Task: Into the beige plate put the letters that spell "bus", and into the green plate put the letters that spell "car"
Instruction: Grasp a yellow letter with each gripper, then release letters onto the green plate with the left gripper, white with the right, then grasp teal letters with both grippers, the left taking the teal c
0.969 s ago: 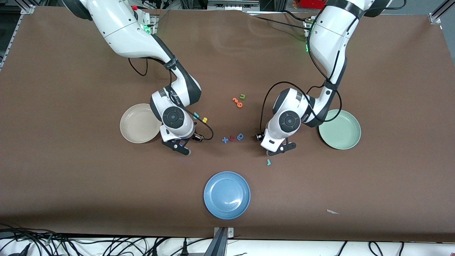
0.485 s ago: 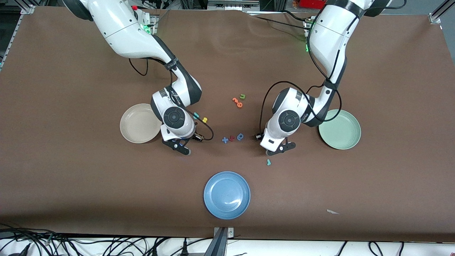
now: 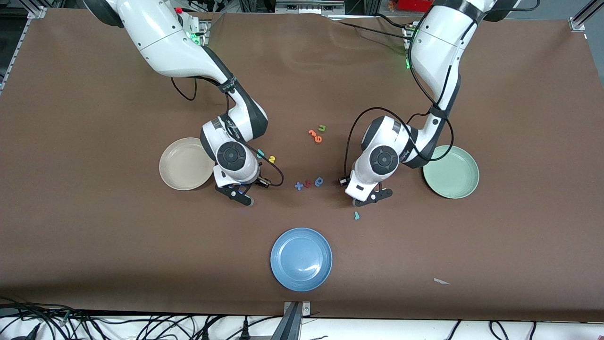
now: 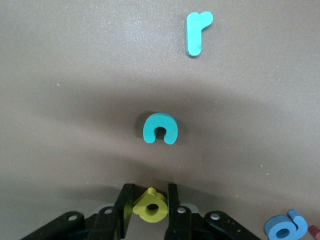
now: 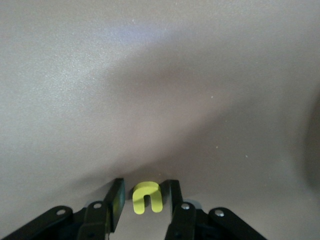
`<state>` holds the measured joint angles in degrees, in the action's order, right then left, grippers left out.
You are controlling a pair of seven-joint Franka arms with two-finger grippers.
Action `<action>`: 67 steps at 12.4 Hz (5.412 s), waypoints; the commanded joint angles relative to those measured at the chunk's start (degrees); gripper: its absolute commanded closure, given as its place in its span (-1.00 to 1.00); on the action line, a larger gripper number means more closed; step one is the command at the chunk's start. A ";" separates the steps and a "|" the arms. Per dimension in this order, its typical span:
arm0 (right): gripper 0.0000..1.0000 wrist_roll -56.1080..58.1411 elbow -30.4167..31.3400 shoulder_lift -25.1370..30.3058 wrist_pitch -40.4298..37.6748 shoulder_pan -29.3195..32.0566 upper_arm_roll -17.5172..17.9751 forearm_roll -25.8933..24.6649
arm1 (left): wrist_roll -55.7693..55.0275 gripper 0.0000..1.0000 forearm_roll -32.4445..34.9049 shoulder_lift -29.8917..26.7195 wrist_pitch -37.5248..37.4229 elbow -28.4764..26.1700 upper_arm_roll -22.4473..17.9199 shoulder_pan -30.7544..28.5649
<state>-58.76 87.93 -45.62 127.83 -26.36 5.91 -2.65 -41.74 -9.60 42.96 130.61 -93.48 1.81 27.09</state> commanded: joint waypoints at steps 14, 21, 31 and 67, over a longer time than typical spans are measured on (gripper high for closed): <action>0.58 12.42 1.81 8.17 -15.92 1.74 -1.60 -0.51 | 18.59 0.73 -1.74 -12.62 -23.89 -0.56 -0.14 -14.67; 0.58 32.29 16.03 14.42 -14.03 8.33 -6.00 0.44 | 33.21 0.71 5.99 -10.62 -25.50 -1.35 -0.40 -25.24; -0.99 9.16 14.73 15.22 -9.12 7.81 2.86 4.06 | 34.19 -0.99 7.85 -9.47 -24.26 -0.39 -0.05 -26.39; -0.15 -27.81 26.15 13.63 14.79 -2.56 1.73 2.82 | 1.22 -0.45 14.88 5.65 1.58 7.35 12.61 -13.29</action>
<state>-85.37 110.51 -33.86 139.59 -28.73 7.86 0.70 -40.72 3.54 47.51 132.77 -88.19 14.63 13.36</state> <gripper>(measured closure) 0.423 0.207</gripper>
